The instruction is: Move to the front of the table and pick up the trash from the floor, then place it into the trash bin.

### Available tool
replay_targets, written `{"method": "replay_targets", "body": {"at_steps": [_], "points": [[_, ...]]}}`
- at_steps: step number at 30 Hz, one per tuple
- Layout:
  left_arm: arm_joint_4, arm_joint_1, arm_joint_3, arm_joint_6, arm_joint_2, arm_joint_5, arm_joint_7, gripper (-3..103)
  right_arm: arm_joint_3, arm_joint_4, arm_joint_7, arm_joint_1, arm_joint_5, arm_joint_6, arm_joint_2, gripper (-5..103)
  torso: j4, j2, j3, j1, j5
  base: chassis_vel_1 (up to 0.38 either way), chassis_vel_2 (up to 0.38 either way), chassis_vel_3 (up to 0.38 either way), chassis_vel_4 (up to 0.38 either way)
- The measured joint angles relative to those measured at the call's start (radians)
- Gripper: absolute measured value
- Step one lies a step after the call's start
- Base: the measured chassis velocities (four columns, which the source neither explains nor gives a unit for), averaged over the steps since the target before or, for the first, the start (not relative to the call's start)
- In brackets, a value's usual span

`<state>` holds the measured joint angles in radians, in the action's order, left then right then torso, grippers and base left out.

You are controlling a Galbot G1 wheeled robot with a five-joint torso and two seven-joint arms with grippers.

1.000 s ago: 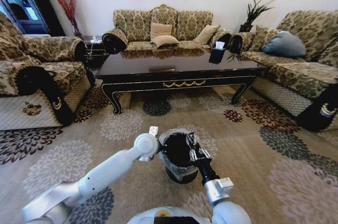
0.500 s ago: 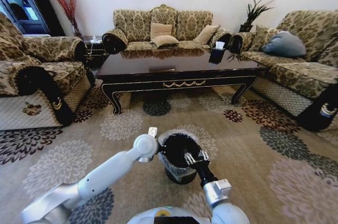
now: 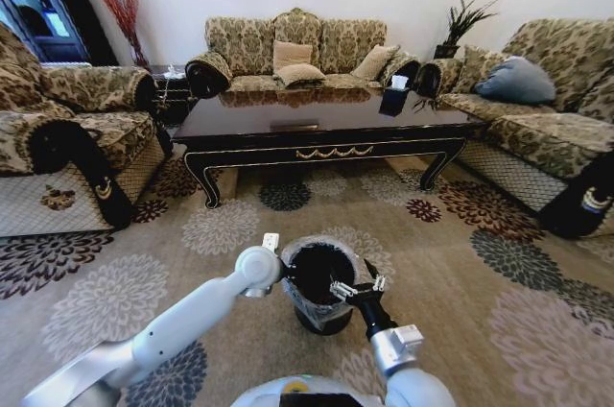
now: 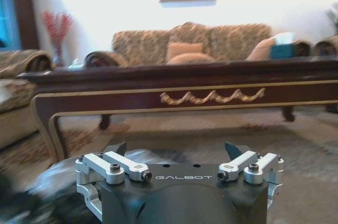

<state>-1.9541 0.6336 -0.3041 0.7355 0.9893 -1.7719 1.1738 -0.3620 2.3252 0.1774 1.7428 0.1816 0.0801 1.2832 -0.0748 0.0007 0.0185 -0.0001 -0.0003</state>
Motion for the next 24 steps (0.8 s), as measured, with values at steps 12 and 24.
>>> {"method": "replay_targets", "body": {"at_steps": [12, 24], "points": [[-0.037, 0.182, 0.272, 0.000, -0.121, 0.004, -0.055, 0, -0.198, -0.141, 0.029, -0.168, 0.268, 0.020, -0.179, 100, 0.0003, 0.000, 0.000, 0.000, 0.0005, 0.000, 0.000, 0.000, 0.000], [-0.055, 0.404, 0.502, 0.000, -0.217, 0.114, -0.174, 0, -0.155, -0.335, -0.113, -0.226, 0.232, -0.049, -0.350, 100, 0.0001, 0.000, 0.000, 0.000, 0.0003, 0.000, 0.000, 0.000, 0.000]]}}
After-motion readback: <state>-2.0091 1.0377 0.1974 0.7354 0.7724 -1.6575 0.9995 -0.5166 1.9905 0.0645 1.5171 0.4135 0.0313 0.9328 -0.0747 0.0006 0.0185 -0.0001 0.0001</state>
